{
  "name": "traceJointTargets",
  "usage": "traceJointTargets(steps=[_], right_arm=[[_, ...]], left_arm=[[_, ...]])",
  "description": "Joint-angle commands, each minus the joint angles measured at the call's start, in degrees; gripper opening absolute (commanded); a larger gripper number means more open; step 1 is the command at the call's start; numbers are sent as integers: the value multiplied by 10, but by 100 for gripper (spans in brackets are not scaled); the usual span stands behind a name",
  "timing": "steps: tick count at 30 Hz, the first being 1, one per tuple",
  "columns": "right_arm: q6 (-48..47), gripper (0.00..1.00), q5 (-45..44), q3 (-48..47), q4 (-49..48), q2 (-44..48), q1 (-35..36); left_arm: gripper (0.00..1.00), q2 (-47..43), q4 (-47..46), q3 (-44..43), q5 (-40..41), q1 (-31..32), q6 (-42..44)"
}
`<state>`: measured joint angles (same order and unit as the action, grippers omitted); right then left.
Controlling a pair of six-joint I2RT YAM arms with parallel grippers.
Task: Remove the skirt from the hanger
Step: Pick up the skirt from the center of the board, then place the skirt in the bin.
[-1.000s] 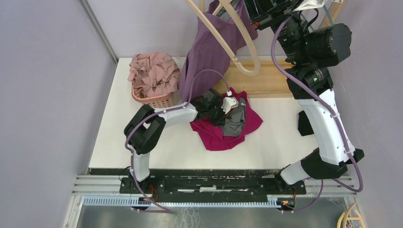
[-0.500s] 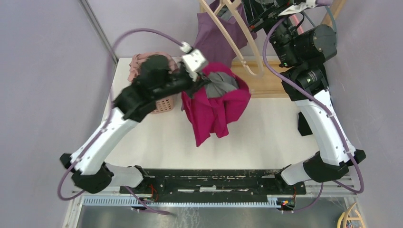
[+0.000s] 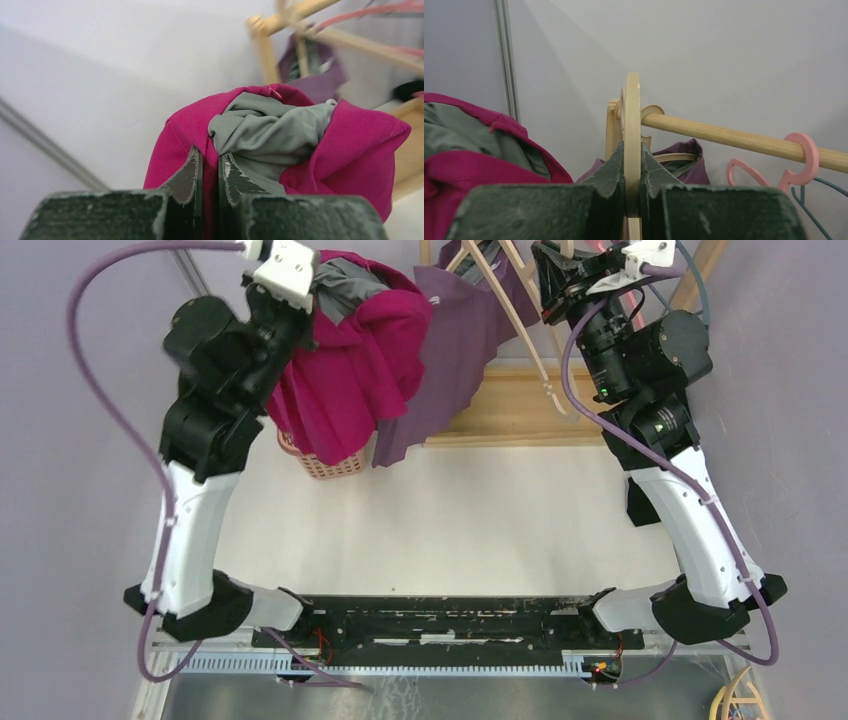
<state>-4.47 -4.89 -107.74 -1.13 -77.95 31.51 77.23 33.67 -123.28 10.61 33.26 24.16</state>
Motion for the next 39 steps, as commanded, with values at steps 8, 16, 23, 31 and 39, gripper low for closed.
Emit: traceJointTargets(steps=[8,16,23,31,39], right_arm=[[-29,1,-14,16,-16,32,-19],[-19,1,-5,30,-9,36,-38],[-5,1,-2,43,-11,35,-50],[-4,1,-6,55,-3,43,-62],[14,1,-2,69,-6,35,-83]], left_arm=[[3,107,-93,59,-31,-198,-19],[3,111,-93,129,-3,-265,3],[3,86,-139,267,-141,-263,-100],[3,131,-116,354,-37,-250,-143],[3,267,-75,340,37,-250,-171]])
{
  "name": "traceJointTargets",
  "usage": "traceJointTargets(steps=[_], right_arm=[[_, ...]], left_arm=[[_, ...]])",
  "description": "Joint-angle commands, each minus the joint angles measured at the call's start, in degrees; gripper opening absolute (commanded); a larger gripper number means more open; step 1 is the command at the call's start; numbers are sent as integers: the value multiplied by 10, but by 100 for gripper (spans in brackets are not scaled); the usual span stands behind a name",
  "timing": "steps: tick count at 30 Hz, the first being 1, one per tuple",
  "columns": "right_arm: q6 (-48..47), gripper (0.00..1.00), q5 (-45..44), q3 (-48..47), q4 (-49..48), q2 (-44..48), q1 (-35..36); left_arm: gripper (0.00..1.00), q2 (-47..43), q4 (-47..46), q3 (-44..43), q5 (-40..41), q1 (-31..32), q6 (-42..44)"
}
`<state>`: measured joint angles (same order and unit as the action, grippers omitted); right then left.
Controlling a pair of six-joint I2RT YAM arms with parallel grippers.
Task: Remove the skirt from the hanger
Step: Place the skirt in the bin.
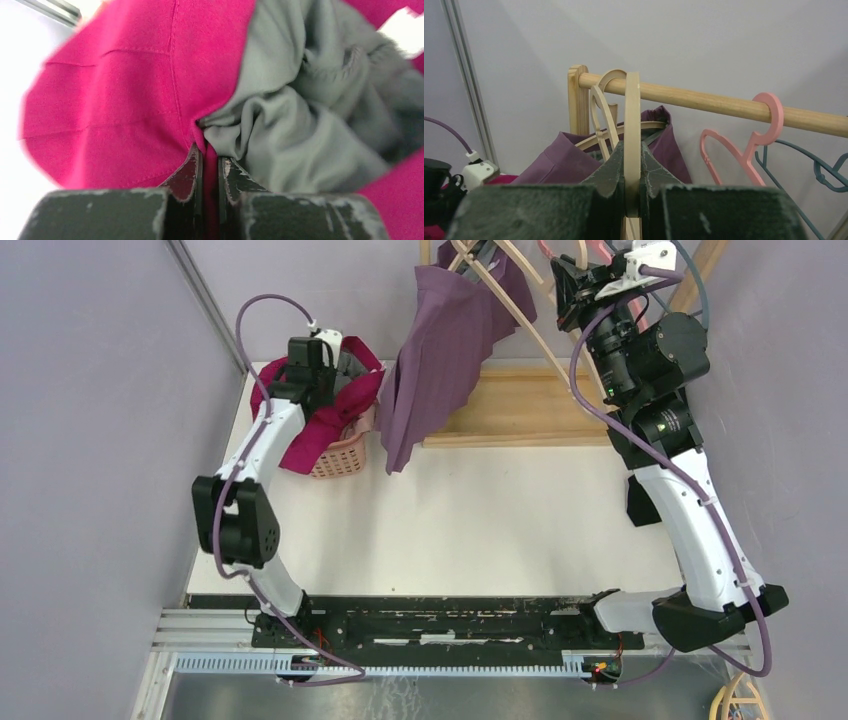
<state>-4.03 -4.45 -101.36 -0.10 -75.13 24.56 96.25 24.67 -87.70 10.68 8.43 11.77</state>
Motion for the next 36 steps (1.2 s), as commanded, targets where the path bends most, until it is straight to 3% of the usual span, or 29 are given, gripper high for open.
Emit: traceJointTargets(steps=[1,9,18,25,36], right_arm=[[12,1,-5,6,-16,6,-18],[18,1,0,31,-17,0,-55],[47,1,4,35,-28,-14,-75],[39,1,1,34,-27,1,-76],[22,1,-8,45,-9,44,-76]], left_arm=[[3,101,18,-18,27,-2,-52],[3,273,59,-91,-64,-2,-96],[3,259,49,-86,-101,-2,-94],[48,146,55,-102,-114,-2,-76],[64,-15,56,-107,-165,7,-87]])
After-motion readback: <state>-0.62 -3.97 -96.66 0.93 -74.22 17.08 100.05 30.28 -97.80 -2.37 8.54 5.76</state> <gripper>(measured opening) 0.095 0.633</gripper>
